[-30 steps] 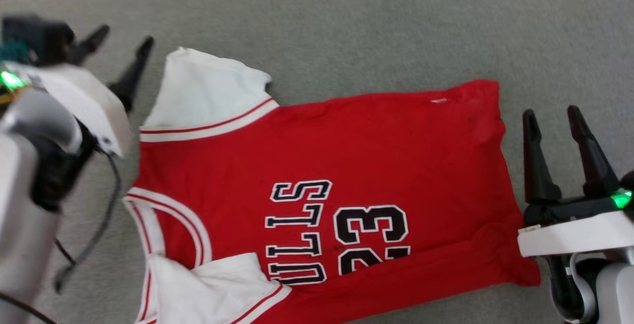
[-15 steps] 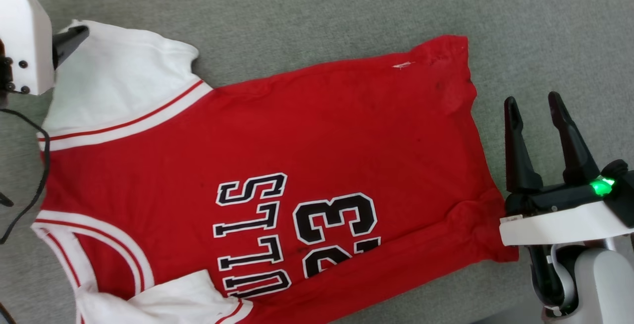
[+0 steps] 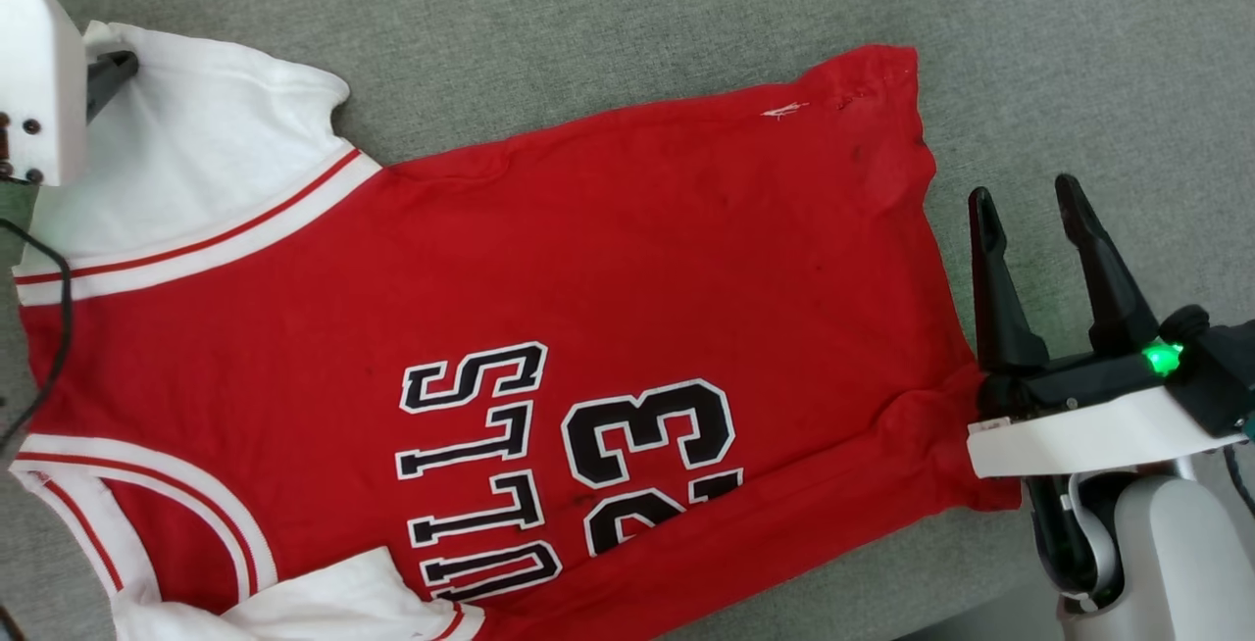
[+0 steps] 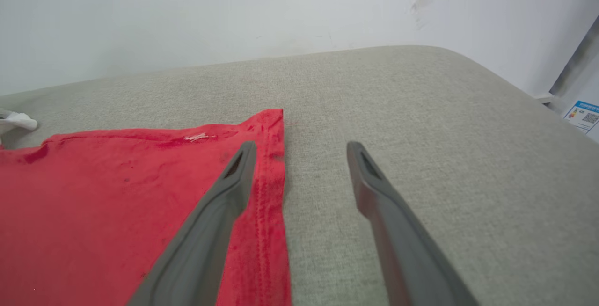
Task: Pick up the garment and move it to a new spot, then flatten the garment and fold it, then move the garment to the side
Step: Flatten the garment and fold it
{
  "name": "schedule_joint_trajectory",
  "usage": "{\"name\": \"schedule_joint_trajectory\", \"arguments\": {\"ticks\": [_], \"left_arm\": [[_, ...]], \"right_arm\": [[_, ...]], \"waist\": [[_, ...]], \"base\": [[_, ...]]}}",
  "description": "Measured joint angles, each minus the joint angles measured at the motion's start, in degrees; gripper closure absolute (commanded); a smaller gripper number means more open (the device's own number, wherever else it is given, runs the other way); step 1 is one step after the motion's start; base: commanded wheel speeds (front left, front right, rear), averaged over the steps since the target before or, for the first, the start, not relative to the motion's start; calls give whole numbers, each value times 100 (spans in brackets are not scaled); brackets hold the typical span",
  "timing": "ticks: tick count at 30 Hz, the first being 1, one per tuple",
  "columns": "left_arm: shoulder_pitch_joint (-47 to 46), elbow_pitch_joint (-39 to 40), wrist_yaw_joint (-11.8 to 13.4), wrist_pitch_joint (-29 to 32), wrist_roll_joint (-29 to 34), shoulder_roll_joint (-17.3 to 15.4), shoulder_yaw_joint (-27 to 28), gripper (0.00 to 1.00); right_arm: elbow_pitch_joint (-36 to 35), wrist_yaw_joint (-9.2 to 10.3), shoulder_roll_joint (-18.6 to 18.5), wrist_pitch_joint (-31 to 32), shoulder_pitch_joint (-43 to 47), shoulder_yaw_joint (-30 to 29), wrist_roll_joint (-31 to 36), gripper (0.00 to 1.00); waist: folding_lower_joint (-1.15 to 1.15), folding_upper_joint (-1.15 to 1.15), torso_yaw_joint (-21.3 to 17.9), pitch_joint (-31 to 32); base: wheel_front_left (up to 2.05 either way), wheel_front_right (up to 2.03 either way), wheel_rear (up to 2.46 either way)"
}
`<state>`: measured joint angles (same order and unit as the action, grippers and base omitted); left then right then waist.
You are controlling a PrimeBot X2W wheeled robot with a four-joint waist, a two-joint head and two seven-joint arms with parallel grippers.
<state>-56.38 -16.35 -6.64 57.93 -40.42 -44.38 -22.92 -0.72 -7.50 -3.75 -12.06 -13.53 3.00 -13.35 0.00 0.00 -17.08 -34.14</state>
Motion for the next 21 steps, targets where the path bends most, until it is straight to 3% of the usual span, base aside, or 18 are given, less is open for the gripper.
{"name": "schedule_joint_trajectory", "arguments": {"ticks": [8, 11, 16, 21], "left_arm": [[161, -131, -25, -976, -19, 293, 63, 100], [183, 20, -41, -1395, 18, 336, 49, 100], [436, 506, -63, -1952, 3, 345, -69, 100], [794, 1239, -69, -2324, -68, 243, -144, 100]], "right_arm": [[-60, 0, -244, 279, -55, -47, 120, 0], [-115, 0, -492, 571, -28, -7, 125, 0], [-208, 0, -1063, 1362, -25, 35, 38, 0], [-339, -1, -1710, 2615, -271, 201, -246, 0]], "waist": [[0, 0, 154, 289], [0, 0, 264, 465], [0, 0, 526, 752], [0, 0, 855, 964]], "base": [[0, 0, 0], [0, 0, 0], [0, 0, 0], [0, 0, 0]]}}
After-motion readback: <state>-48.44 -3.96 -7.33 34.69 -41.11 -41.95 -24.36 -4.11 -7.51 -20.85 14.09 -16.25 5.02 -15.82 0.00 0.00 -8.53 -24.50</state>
